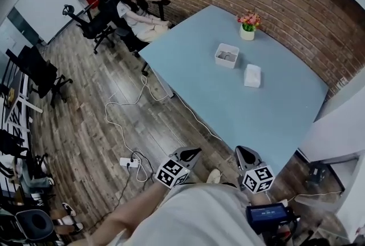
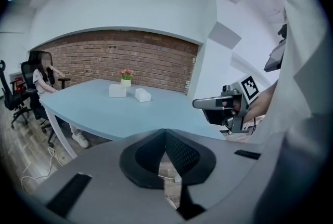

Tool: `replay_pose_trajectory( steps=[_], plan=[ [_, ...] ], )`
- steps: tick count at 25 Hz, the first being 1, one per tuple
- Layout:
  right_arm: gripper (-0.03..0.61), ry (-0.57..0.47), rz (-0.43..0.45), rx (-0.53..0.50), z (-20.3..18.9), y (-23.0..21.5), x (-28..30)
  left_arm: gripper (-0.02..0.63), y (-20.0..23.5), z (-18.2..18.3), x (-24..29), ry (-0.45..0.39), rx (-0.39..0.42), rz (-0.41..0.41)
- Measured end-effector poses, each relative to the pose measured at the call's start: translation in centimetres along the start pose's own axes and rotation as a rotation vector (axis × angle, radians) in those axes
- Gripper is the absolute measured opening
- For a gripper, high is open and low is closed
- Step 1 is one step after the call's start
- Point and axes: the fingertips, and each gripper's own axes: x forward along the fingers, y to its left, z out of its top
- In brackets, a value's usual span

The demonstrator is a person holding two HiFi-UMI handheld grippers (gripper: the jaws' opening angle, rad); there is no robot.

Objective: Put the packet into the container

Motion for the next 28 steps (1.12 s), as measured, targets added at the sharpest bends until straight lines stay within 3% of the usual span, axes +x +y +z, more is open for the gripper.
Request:
replay_pose_trajectory(
  steps=[12,28],
  plan=[
    [0.011,0.047,-0.015,0.004,0.6,-2.7,1.9,0.011,2.1,1.3,2.8,0.013,-0.033,-0.01],
    [0.011,-0.006,-0.191,0.033,4.3,-4.7,9.1,0.011,10.4,5.3,6.4,0.02,0.052,-0.176]
  ],
)
